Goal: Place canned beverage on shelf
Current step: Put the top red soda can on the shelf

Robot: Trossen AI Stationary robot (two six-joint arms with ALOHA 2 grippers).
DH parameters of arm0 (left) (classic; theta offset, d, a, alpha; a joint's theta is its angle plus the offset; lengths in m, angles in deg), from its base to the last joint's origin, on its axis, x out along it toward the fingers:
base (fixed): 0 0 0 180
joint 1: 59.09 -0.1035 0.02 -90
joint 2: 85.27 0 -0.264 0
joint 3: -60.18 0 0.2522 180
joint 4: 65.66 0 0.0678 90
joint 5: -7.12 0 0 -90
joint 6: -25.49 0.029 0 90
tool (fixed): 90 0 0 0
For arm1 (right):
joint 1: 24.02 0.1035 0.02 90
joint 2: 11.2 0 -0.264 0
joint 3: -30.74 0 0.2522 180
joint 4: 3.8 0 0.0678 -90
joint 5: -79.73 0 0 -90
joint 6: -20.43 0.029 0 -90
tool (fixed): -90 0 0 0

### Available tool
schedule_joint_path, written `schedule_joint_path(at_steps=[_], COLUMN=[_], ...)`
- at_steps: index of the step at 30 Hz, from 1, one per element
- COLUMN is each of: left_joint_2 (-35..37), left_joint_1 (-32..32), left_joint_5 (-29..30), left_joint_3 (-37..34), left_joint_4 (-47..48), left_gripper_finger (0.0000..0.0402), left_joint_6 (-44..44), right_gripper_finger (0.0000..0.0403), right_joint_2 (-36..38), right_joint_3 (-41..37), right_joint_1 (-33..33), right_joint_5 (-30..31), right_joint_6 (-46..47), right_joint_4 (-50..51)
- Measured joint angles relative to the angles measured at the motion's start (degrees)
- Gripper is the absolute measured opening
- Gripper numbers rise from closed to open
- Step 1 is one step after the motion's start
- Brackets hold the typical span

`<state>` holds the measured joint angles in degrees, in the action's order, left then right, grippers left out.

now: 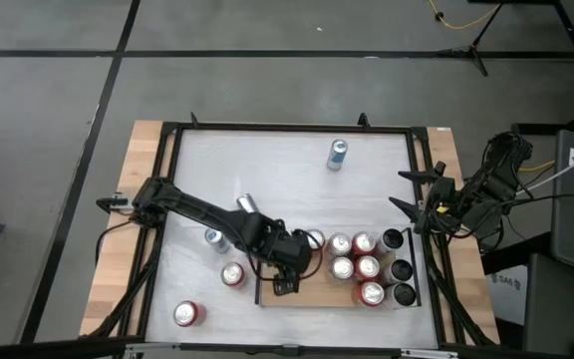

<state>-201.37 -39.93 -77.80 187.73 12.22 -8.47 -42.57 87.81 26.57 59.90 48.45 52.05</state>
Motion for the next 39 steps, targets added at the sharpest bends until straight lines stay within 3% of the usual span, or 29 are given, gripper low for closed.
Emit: schedule_joint_path(at_steps=[13,39], left_joint_2=[-5.0,-5.2], left_joint_1=[0.2,0.0], left_joint_5=[1.2,1.9], left_joint_3=[0.2,-0.1], left_joint_4=[-3.6,-5.4], left_gripper_finger=[0.0285,0.0328], left_joint_6=[2.9,3.0], right_gripper_finger=[0.0347,0.0347], right_joint_2=[0.0,-0.4], right_joint_3=[0.0,0.0], right_joint_1=[0.0,0.0], right_joint_5=[-2.9,-3.8], right_joint_6=[0.0,0.0], right_joint_4=[0.0,0.0])
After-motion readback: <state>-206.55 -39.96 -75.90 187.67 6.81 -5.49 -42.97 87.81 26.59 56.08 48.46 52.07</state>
